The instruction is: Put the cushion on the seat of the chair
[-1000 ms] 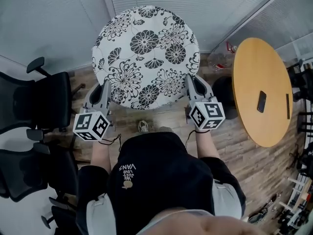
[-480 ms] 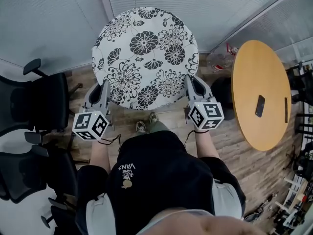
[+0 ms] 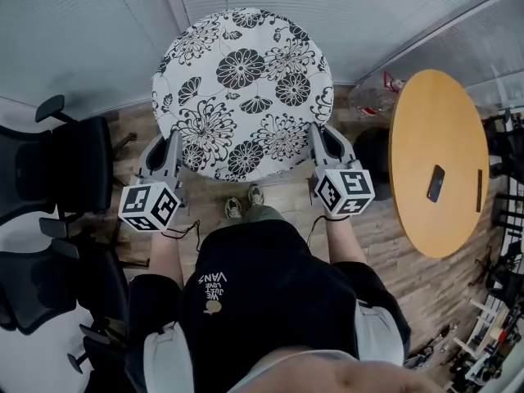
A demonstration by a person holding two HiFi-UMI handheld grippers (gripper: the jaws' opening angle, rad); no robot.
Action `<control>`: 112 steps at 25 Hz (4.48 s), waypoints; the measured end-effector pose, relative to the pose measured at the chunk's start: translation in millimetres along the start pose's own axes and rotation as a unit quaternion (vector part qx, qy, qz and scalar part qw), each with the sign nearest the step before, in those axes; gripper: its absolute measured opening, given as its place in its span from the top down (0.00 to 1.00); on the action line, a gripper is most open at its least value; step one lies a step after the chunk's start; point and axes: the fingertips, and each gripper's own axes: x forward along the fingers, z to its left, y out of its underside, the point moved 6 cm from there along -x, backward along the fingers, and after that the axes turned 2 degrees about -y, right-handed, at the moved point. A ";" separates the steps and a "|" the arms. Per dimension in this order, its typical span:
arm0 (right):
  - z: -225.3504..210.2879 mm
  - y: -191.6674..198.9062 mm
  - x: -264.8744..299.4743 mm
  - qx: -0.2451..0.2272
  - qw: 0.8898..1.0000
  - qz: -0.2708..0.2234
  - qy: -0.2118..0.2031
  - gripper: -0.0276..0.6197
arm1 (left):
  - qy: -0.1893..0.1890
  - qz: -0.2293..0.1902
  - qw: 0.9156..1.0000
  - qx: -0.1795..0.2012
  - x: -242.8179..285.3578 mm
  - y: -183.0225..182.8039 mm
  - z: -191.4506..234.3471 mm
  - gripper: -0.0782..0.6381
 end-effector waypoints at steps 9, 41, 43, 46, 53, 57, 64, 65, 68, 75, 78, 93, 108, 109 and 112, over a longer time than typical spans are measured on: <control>-2.7 -2.9 0.3 0.001 1.000 0.011 -0.001 0.91 | -0.006 0.008 1.000 -0.005 -1.1 -1.4 -3.0 0.83; -6.5 -22.9 4.4 0.033 0.997 0.075 -0.008 0.91 | -0.037 0.084 0.996 -0.007 1.2 -30.6 -15.5 0.83; -5.9 -26.4 4.2 0.035 0.996 0.079 -0.011 0.91 | -0.039 0.090 0.995 -0.007 -0.2 -33.9 -17.8 0.83; -7.1 -27.2 6.3 0.036 0.996 0.084 -0.012 0.91 | -0.042 0.096 0.994 -0.009 0.9 -33.7 -18.8 0.83; -10.7 -31.4 8.1 0.041 0.994 0.096 -0.015 0.91 | -0.051 0.110 0.993 -0.008 1.8 -39.9 -23.1 0.83; -11.8 -31.7 8.5 0.044 0.994 0.100 -0.016 0.91 | -0.056 0.115 0.992 -0.008 0.6 -40.7 -20.9 0.83; -12.0 -28.8 10.2 0.041 0.993 0.105 -0.015 0.91 | -0.059 0.119 0.991 -0.004 2.7 -40.2 -21.5 0.83; -12.2 -28.8 10.6 0.042 0.993 0.107 -0.015 0.91 | -0.060 0.121 0.991 -0.004 3.5 -40.6 -22.0 0.83; -12.4 -30.3 10.8 0.046 0.993 0.111 -0.015 0.91 | -0.065 0.127 0.990 -0.001 3.7 -43.4 -23.6 0.83; -11.1 -32.1 10.6 0.044 0.992 0.120 -0.013 0.91 | -0.065 0.135 0.989 -0.004 4.1 -47.2 -25.8 0.83; -9.6 -32.4 13.7 0.039 0.991 0.125 -0.011 0.91 | -0.064 0.137 0.989 -0.006 4.9 -47.9 -25.9 0.83; -8.2 -37.5 11.4 0.034 0.990 0.136 0.000 0.91 | -0.064 0.140 0.988 -0.014 1.5 -53.6 -27.9 0.83; -2.5 -45.7 10.6 0.042 0.988 0.151 0.014 0.91 | -0.058 0.143 0.988 -0.020 -1.9 -65.2 -32.5 0.83; -2.5 -45.2 10.8 0.043 0.987 0.152 0.015 0.91 | -0.059 0.145 0.988 -0.021 -1.7 -64.5 -31.7 0.83; -1.7 -49.0 9.5 0.040 0.987 0.155 0.016 0.91 | -0.060 0.146 0.987 -0.025 -2.9 -68.0 -31.7 0.83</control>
